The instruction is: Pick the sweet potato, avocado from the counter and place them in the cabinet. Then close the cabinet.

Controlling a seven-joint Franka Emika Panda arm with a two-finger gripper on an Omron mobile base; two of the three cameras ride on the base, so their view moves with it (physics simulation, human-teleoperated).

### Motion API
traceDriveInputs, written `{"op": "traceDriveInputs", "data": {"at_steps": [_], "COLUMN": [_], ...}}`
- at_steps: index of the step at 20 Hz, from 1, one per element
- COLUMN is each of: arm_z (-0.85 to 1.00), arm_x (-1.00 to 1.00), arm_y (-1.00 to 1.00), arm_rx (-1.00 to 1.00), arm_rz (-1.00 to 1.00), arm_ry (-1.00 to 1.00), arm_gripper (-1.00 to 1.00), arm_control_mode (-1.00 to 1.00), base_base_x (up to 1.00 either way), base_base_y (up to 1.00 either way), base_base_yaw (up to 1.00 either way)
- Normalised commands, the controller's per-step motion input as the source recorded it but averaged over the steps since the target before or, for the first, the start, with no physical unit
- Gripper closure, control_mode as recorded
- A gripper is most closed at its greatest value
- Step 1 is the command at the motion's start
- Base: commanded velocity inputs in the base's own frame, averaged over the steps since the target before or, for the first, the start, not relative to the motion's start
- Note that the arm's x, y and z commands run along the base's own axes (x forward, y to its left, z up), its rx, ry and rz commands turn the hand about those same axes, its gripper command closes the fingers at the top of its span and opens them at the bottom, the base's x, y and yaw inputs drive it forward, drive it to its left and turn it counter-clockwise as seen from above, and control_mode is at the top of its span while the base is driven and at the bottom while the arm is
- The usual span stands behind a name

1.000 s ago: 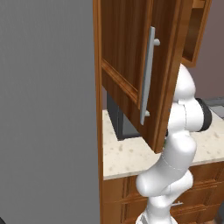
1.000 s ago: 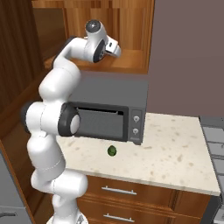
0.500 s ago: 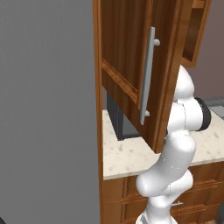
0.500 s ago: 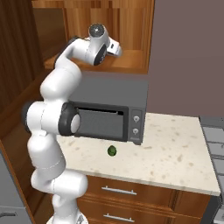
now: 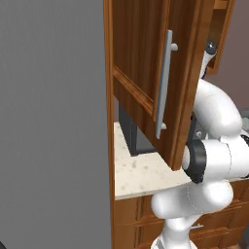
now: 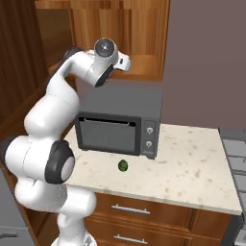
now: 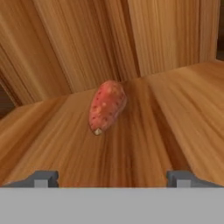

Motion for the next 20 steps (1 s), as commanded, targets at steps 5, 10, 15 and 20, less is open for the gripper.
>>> {"op": "traceDriveInputs", "data": {"at_steps": [5, 10, 15, 20], "arm_z": [-0.03, -0.44, -0.91, -1.00], "arm_x": [-1.00, -1.00, -1.00, -0.92], "arm_y": [-0.05, -0.10, -0.06, -0.03], "arm_rx": [0.00, -0.13, -0.26, -0.20], "arm_rz": [0.08, 0.09, 0.13, 0.14], "arm_ry": [0.14, 0.17, 0.20, 0.17], "arm_gripper": [-1.00, -1.00, -1.00, -1.00], "arm_control_mode": [-1.00, -1.00, -1.00, -1.00], "base_base_x": [0.00, 0.00, 0.00, 0.00], "base_base_y": [0.00, 0.00, 0.00, 0.00], "base_base_yaw": [0.00, 0.00, 0.00, 0.00]}}
